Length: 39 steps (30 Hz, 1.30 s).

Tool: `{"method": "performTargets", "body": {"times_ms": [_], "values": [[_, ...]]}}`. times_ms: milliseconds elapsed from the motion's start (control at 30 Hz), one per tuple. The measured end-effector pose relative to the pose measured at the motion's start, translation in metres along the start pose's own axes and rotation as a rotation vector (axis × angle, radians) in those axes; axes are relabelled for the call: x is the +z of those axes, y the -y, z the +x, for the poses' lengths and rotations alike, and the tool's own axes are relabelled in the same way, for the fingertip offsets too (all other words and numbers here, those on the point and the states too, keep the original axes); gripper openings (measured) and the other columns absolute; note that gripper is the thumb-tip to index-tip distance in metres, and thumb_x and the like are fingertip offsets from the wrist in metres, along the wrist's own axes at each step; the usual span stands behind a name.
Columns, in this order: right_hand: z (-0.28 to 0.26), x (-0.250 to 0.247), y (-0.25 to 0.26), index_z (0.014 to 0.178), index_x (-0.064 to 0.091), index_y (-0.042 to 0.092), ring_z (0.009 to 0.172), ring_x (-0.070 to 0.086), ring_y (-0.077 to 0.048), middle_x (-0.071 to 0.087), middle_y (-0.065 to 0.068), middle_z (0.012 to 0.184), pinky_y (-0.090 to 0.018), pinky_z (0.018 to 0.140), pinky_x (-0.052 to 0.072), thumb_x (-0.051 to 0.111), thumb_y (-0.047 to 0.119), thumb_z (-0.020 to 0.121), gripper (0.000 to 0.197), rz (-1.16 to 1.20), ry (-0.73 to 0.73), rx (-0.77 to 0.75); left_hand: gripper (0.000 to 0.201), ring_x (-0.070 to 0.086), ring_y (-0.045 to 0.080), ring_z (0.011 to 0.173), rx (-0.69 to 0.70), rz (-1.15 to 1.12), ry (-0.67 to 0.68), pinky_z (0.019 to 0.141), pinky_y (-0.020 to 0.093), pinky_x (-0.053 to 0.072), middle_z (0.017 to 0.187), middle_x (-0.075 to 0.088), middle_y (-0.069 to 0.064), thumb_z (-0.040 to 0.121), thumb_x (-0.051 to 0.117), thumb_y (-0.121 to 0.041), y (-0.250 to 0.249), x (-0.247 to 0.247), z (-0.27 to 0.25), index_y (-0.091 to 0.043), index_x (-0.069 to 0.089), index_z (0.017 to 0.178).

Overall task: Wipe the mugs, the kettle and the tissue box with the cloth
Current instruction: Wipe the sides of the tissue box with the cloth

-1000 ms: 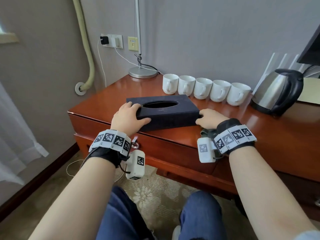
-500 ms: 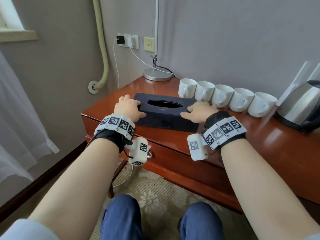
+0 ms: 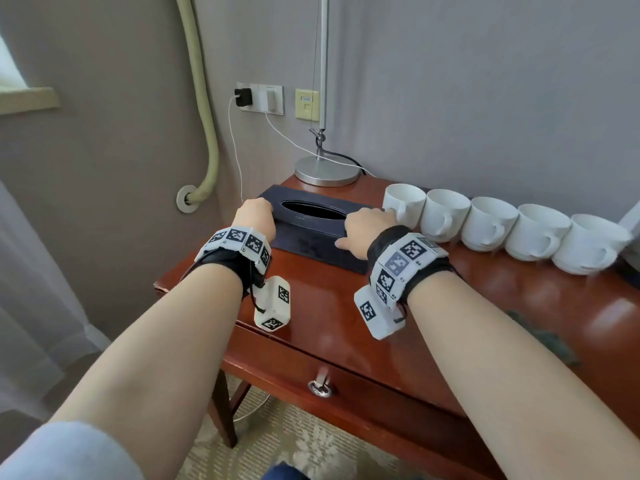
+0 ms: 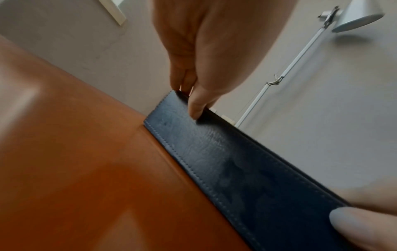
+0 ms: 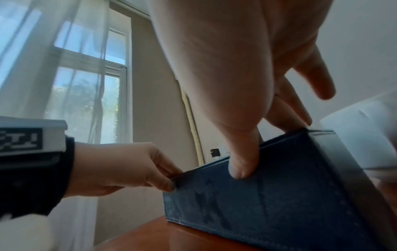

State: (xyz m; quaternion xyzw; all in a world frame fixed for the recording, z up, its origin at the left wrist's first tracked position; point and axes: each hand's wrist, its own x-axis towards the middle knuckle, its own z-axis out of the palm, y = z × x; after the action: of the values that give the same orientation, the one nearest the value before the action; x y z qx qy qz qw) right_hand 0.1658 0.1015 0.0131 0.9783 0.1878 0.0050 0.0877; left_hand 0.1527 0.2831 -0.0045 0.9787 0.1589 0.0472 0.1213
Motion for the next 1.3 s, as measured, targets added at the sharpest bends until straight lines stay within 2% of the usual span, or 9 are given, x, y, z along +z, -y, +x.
{"method": "performTargets", "body": {"times_ms": [133,333,500,867,967,1067,1133,1200,1300], "values": [[0.032,-0.008,-0.004,0.092,0.050,0.018,0.111,0.057,-0.031,0.061,-0.008,0.118,-0.037,0.091,0.038,0.054,0.041,0.096,0.024,0.070,0.047,0.037,0.033,0.058,0.038,0.112,0.022,-0.005,0.029,0.081,0.034,0.043,0.122,0.059,0.021,0.091,0.044,0.007,-0.007,0.003,0.037,0.002,0.061,0.119],[0.074,-0.002,-0.013,0.121,0.056,0.009,0.115,0.055,-0.031,0.057,-0.011,0.126,-0.038,0.092,0.041,0.048,0.039,0.099,0.038,0.134,0.091,0.113,0.036,0.046,0.033,0.126,0.093,0.071,0.008,0.096,0.035,0.042,0.132,0.051,0.021,0.093,0.042,0.007,-0.012,0.012,0.082,0.001,0.055,0.126],[0.094,0.000,-0.019,0.119,0.055,0.009,0.114,0.056,-0.031,0.058,-0.012,0.124,-0.038,0.091,0.040,0.047,0.037,0.101,0.034,0.127,0.074,0.123,0.046,0.032,0.032,0.138,0.103,0.119,0.021,0.106,0.039,0.038,0.142,0.040,0.020,0.092,0.045,0.008,-0.017,0.017,0.108,0.001,0.045,0.137],[0.121,0.010,-0.029,0.121,0.053,0.010,0.119,0.052,-0.032,0.057,-0.013,0.127,-0.040,0.100,0.036,0.044,0.035,0.102,0.033,0.092,0.015,0.118,0.049,0.027,0.031,0.140,0.100,0.121,0.006,0.110,0.044,0.034,0.144,0.035,0.019,0.091,0.046,0.008,-0.023,0.035,0.146,0.001,0.041,0.139],[0.124,0.017,-0.029,0.139,0.040,0.009,0.128,0.044,-0.034,0.051,-0.017,0.136,-0.041,0.107,0.027,0.040,0.037,0.102,0.046,0.024,0.040,0.123,0.051,0.020,0.029,0.145,0.087,0.096,0.001,0.115,0.048,0.027,0.151,0.030,0.018,0.091,0.046,0.008,-0.024,0.037,0.148,-0.002,0.039,0.140],[0.111,0.021,-0.032,0.153,0.012,0.014,0.144,0.019,-0.034,0.023,-0.025,0.154,-0.046,0.118,0.003,0.030,0.045,0.102,0.062,-0.014,0.078,0.104,0.054,0.004,0.027,0.151,0.033,0.058,-0.011,0.120,0.050,0.013,0.161,0.015,0.016,0.096,0.048,-0.003,-0.030,0.040,0.142,-0.005,0.031,0.147],[0.093,0.022,-0.039,0.154,0.007,0.020,0.148,0.006,-0.027,0.008,-0.018,0.160,-0.047,0.118,-0.007,0.027,0.046,0.103,0.061,0.055,0.011,0.024,0.056,-0.001,0.030,0.152,0.038,0.002,-0.089,0.121,0.047,0.006,0.163,0.007,0.019,0.100,0.049,-0.013,-0.042,0.040,0.131,-0.005,0.026,0.150],[0.069,0.024,-0.052,0.152,0.023,0.022,0.148,0.007,-0.021,0.011,-0.011,0.160,-0.044,0.116,-0.011,0.031,0.038,0.103,0.052,0.137,-0.129,-0.035,0.056,0.000,0.033,0.152,0.136,-0.081,-0.188,0.122,0.043,0.005,0.163,0.009,0.021,0.100,0.049,-0.018,-0.062,0.041,0.114,-0.002,0.028,0.149],[0.028,0.024,-0.079,0.127,0.061,0.024,0.137,0.034,-0.021,0.048,-0.004,0.144,-0.042,0.116,-0.002,0.039,0.022,0.098,0.036,0.334,-0.233,0.036,0.053,0.008,0.032,0.151,0.291,-0.224,-0.173,0.121,0.039,0.011,0.160,0.021,0.019,0.099,0.051,-0.021,-0.101,0.039,0.085,0.001,0.036,0.145]]}}
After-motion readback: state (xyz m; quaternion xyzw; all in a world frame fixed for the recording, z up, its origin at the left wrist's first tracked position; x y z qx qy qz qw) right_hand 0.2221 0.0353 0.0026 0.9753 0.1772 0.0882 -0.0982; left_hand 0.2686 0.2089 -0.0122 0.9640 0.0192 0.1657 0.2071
